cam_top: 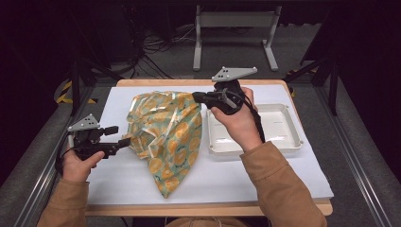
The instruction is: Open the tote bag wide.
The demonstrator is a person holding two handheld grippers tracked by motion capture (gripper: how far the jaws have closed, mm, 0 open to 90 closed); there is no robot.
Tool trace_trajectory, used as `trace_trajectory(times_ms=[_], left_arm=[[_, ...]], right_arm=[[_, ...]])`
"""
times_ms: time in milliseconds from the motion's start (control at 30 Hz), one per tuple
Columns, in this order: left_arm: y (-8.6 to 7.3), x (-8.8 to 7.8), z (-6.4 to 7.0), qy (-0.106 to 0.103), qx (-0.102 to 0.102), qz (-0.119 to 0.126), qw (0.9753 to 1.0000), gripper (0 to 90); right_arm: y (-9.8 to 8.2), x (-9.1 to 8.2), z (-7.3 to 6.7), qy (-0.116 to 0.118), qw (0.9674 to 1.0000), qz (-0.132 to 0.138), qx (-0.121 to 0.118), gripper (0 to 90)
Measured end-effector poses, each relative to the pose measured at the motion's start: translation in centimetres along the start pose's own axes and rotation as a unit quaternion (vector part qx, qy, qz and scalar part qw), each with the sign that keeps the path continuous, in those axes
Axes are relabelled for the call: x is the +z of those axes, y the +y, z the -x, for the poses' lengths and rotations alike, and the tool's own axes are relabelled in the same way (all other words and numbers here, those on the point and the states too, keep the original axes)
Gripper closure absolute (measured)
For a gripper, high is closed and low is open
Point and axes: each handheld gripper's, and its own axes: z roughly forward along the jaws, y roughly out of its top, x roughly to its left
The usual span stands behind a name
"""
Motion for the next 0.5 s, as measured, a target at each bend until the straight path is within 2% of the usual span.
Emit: trace_trajectory(times_ms=[33, 167, 267, 500], left_arm=[[0.0, 0.0, 0.0, 0.0, 0.005, -0.001, 1.0, 26.6], [0.0, 0.1, 0.1, 0.0, 0.001, -0.002, 1.0, 26.6], [0.0, 0.2, 0.1, 0.001, 0.007, -0.005, 1.0, 26.6], [0.0, 0.3, 0.2, 0.001, 0.002, -0.004, 1.0, 26.6]], right_arm=[[-0.2, -0.1, 0.2, -0.002, 1.0, -0.001, 0.003, 90.0], [-0.9, -0.3, 0.5, -0.005, 0.9999, -0.008, 0.01, 90.0], [-1.5, -0.3, 0.7, -0.007, 0.9998, -0.013, 0.013, 90.0], [-3.0, -0.5, 1.6, -0.004, 0.9987, -0.035, 0.037, 90.0]])
